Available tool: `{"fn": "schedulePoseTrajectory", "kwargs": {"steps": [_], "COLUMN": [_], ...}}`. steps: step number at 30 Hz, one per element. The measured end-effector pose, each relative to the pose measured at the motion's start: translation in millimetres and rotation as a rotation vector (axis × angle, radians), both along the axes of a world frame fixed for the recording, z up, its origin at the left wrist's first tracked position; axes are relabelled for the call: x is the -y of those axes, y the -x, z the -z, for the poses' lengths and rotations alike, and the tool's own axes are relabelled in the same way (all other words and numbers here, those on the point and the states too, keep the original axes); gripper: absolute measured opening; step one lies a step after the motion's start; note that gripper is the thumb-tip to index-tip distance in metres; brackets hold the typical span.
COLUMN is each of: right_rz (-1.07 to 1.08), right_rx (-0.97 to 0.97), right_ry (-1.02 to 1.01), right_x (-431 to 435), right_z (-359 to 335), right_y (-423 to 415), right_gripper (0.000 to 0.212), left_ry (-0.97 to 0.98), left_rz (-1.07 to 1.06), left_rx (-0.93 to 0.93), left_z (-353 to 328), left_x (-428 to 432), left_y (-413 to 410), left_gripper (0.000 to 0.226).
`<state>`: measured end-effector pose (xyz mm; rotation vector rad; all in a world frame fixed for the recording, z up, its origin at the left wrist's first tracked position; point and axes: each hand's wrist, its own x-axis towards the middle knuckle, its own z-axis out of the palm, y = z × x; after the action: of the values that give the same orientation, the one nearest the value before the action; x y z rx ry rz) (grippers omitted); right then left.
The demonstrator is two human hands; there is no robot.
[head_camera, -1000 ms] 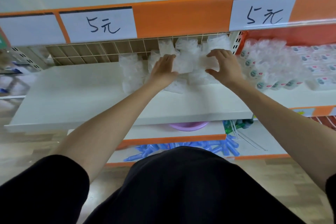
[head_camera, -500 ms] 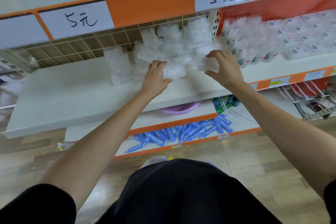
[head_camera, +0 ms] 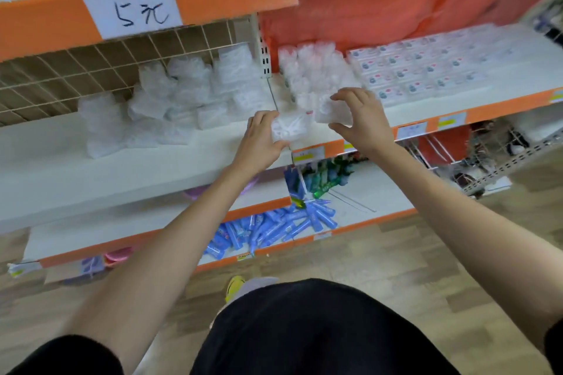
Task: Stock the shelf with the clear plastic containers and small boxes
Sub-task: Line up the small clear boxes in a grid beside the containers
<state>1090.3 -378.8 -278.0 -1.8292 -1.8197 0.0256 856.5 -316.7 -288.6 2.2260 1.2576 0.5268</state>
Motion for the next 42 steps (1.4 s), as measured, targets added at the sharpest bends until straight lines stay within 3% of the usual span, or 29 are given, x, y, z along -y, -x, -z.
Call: {"fn": "schedulePoseTrajectory", "kwargs": {"steps": [12, 27, 42], "right_rz": [0.155, 0.265, 0.059], "right_rx": [-0.011, -0.02, -0.103], "right_ry": [0.043, 0.155, 0.183], "right_x": [60.9, 41.1, -37.4], "right_z": [12.4, 29.8, 44.4], "right_y": [-183.7, -405.9, -526.8], "right_gripper": [0.054, 0.055, 0.05], "left_ry": [0.048, 0.068, 0.119], "left_rz": [0.089, 0.143, 0.023], "left_rx": [0.006, 0.02, -0.142], "left_z": [6.5, 33.6, 42.5], "left_x": [22.6, -43.6, -61.0], "left_y": [-186.5, -421.9, -499.9], "left_gripper": [0.062, 0.062, 0.062]}}
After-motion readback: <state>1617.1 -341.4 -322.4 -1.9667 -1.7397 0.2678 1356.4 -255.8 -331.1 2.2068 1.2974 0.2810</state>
